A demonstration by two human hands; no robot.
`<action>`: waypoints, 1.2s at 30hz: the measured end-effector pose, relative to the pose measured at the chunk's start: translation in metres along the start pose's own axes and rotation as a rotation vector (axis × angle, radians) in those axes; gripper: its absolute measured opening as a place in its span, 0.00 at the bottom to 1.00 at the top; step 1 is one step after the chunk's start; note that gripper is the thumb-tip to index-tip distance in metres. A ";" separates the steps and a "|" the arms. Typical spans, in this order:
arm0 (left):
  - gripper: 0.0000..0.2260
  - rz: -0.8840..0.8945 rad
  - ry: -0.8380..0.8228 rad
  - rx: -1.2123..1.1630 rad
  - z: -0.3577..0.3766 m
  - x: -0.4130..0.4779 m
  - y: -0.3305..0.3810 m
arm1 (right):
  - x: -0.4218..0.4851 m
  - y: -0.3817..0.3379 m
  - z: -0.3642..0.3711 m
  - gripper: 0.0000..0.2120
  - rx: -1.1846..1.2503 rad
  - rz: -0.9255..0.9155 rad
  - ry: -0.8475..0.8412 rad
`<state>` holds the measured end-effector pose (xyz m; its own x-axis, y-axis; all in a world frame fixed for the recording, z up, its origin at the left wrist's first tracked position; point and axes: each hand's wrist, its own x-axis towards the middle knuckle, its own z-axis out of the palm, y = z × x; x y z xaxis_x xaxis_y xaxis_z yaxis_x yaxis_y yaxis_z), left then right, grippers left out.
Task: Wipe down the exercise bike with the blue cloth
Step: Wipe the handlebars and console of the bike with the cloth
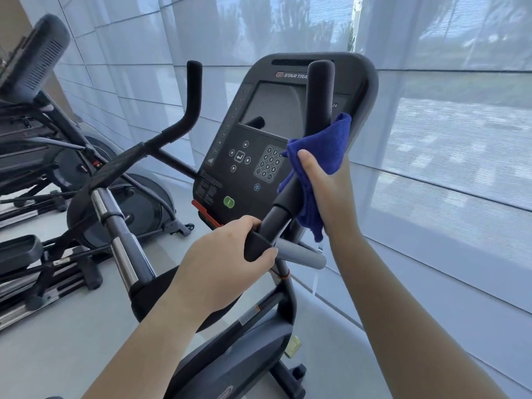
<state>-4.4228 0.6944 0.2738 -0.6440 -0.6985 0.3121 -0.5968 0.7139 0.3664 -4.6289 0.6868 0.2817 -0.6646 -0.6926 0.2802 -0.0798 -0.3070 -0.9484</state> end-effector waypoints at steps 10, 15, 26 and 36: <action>0.12 -0.006 0.015 -0.055 -0.001 -0.003 -0.003 | -0.042 -0.006 0.021 0.33 -0.095 -0.116 0.202; 0.16 0.053 0.039 -0.109 0.001 -0.005 -0.011 | 0.005 -0.038 0.024 0.39 -0.622 -0.475 0.289; 0.30 0.294 -0.137 -0.134 -0.018 -0.005 -0.046 | 0.066 -0.096 0.049 0.28 -1.325 -0.798 0.449; 0.19 0.285 -0.202 -0.287 -0.019 -0.005 -0.066 | 0.052 -0.106 0.041 0.25 -1.968 -0.766 0.092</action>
<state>-4.3711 0.6503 0.2651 -0.8610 -0.4319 0.2687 -0.2435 0.8138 0.5276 -4.6248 0.6570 0.4028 -0.1480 -0.7483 0.6467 -0.7345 0.5211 0.4348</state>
